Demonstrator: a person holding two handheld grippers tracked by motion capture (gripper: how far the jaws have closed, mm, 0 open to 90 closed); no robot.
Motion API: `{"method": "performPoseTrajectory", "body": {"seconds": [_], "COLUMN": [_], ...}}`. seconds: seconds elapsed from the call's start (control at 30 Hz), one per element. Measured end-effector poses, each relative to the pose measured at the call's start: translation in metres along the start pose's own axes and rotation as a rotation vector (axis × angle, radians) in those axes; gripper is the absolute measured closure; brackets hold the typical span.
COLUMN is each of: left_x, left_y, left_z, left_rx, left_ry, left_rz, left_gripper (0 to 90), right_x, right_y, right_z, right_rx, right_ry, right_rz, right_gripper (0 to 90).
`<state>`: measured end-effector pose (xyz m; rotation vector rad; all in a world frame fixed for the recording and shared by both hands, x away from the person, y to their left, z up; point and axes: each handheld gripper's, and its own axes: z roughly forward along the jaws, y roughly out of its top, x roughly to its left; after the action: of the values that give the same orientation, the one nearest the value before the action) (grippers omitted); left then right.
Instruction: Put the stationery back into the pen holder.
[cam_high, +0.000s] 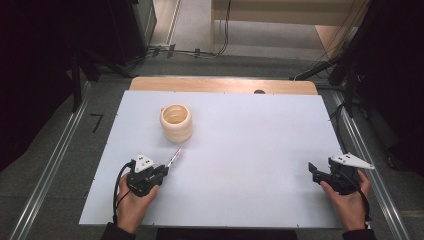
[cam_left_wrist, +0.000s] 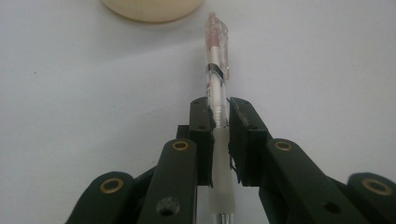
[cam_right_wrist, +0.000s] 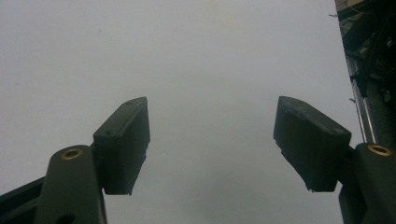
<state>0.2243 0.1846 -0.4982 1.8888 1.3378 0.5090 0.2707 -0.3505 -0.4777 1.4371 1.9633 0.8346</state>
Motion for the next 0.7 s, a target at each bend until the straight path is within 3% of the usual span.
{"method": "performPoseTrajectory", "body": {"seconds": [0.7], "left_x": [-0.001], "left_y": [0.012], "left_z": [-0.007], "left_rx": [-0.074], "left_ry": [-0.017], "left_rz": [-0.017], "left_gripper": [80.8], "right_x": [0.0], "right_y": [0.0], "right_z": [0.001], "right_rx": [0.004], "right_ry": [-0.001], "right_rz": [-0.007], "right_gripper": [26.0]}}
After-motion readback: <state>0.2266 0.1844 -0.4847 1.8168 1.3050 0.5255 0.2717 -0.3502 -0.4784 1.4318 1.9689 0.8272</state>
